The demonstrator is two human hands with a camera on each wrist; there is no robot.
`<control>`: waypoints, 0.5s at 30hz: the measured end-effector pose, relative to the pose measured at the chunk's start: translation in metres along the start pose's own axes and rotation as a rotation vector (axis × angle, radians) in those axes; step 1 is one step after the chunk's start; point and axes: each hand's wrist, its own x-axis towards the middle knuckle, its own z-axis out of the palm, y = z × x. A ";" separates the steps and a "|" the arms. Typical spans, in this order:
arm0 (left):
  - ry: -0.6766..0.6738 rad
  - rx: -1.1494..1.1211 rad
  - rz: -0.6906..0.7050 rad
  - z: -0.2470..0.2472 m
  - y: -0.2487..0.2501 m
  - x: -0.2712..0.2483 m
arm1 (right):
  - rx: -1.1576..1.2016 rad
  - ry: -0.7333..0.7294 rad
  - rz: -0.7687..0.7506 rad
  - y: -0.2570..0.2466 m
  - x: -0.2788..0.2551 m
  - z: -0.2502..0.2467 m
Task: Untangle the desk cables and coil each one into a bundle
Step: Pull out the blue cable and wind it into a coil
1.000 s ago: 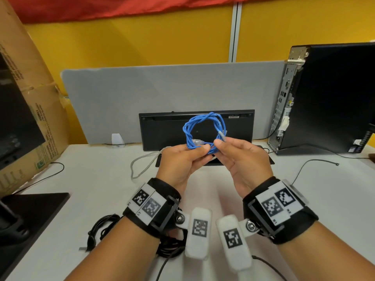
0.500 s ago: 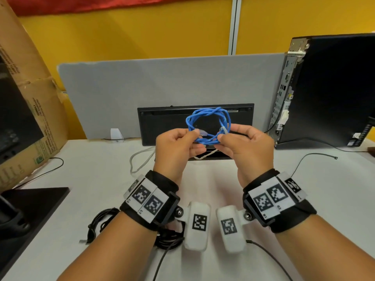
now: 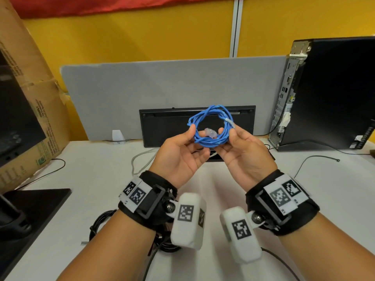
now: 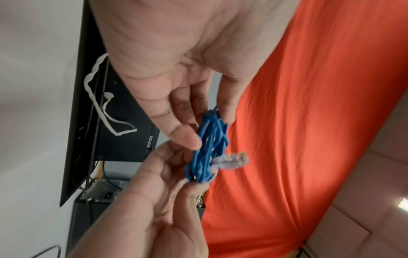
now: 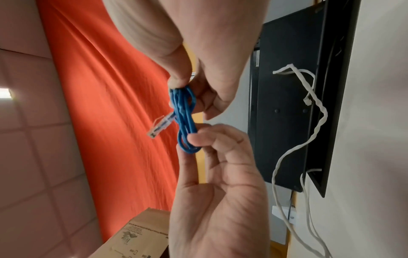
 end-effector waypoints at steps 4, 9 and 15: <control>0.042 0.118 0.032 -0.003 0.002 0.002 | -0.021 -0.027 0.012 -0.004 0.002 -0.003; 0.078 0.257 0.061 -0.001 -0.005 0.000 | -0.029 -0.084 0.070 -0.005 0.001 -0.002; 0.089 0.345 0.089 0.003 -0.007 -0.003 | -0.091 -0.074 0.035 -0.005 -0.002 0.002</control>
